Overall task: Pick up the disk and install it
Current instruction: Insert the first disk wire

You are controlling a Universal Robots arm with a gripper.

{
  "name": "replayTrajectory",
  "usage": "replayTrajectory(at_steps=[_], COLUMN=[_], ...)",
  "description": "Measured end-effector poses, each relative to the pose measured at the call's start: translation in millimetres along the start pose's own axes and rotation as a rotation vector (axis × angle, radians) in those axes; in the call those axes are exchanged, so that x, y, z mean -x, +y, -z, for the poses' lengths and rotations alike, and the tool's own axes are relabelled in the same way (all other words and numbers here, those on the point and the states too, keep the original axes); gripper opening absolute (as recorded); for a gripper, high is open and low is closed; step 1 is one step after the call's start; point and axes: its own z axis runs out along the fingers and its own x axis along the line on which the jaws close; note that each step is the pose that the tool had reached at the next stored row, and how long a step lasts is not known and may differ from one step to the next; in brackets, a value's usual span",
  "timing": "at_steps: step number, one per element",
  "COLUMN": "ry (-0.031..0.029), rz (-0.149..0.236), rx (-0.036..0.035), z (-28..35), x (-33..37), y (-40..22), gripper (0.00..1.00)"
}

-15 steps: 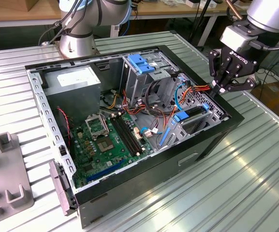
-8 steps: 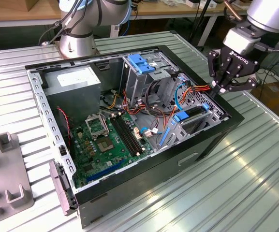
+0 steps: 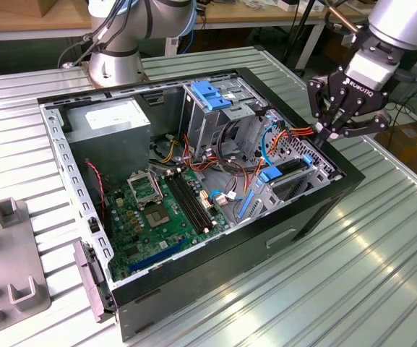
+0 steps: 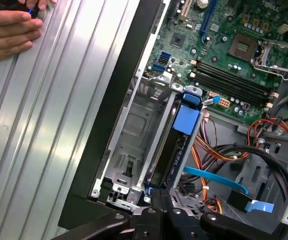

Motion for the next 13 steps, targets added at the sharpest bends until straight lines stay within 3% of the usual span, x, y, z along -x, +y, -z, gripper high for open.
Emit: replayTrajectory(at_steps=[2, 7, 11, 13], ry=[0.0015, 0.0024, 0.0025, 0.0033], rz=[0.028, 0.057, 0.103, 0.166], rx=[0.0005, 0.0006, 0.0, -0.0003], z=[-0.7, -1.9, -3.7, -5.4], x=[-0.1, 7.0, 7.5, 7.4], y=[-0.6, -8.5, -9.5, -9.7], gripper=[0.1, 0.1, 0.1, 0.1])
